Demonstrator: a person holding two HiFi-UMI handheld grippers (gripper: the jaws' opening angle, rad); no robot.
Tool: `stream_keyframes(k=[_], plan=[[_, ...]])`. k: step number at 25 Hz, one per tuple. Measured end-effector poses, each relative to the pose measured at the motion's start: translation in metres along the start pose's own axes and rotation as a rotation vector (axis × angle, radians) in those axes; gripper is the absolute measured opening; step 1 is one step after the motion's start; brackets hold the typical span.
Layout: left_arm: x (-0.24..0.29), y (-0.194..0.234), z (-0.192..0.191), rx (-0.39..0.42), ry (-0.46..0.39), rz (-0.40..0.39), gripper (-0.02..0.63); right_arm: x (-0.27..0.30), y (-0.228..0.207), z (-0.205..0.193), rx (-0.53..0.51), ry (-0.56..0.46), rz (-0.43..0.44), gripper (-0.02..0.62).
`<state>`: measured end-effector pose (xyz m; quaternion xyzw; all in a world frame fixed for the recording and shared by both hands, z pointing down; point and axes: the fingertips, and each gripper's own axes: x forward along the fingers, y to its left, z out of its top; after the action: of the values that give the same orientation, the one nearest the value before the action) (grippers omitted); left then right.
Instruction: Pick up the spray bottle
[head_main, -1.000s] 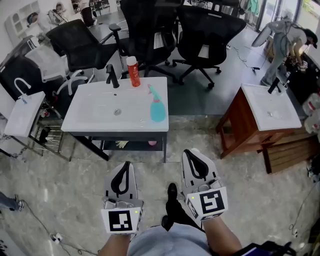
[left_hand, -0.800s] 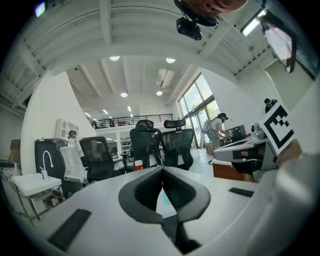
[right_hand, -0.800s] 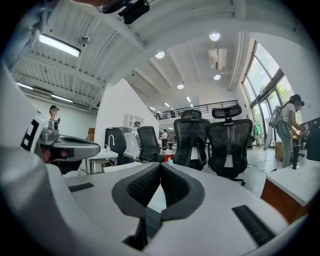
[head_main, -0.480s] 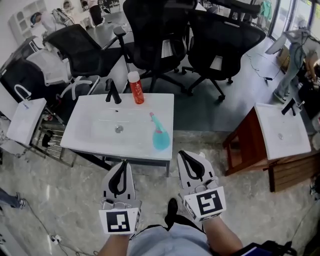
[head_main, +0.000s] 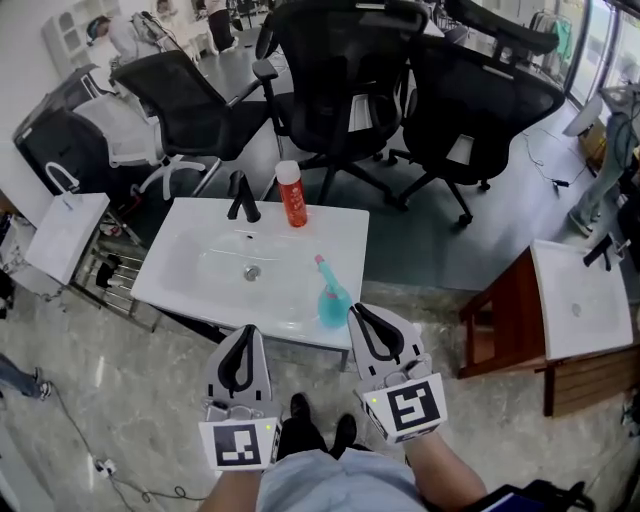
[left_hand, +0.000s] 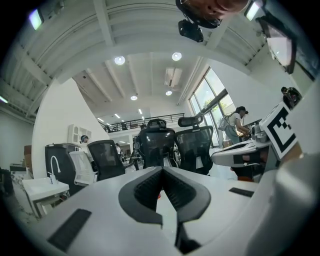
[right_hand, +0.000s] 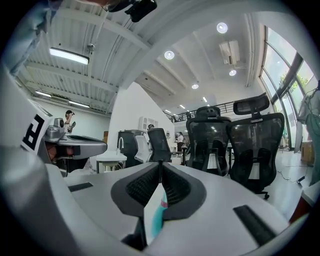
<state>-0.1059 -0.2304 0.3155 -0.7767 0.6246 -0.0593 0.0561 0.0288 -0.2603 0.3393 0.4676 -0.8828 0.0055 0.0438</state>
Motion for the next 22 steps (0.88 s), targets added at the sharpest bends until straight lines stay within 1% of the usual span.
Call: stream_keyframes(k=[6, 8, 11, 17, 22], plan=[[0.014, 0.015, -0.007, -0.008, 0.015, 0.026, 0.018, 0.024, 0.000, -0.002, -0.006, 0.006, 0.028, 0.048], [0.022, 0.017, -0.011, -0.014, 0.024, 0.023, 0.018, 0.034, -0.001, -0.005, -0.010, 0.008, 0.037, 0.071], [0.034, 0.021, -0.019, -0.005, 0.039, 0.011, 0.018, 0.046, -0.004, -0.010, -0.032, -0.002, 0.033, 0.125], [0.054, 0.027, -0.038, -0.025, 0.077, -0.011, 0.018, 0.065, -0.010, -0.027, -0.028, 0.033, 0.023, 0.221], [0.068, 0.039, -0.054, -0.028, 0.106, -0.027, 0.018, 0.081, -0.015, -0.047, -0.024, 0.089, 0.003, 0.233]])
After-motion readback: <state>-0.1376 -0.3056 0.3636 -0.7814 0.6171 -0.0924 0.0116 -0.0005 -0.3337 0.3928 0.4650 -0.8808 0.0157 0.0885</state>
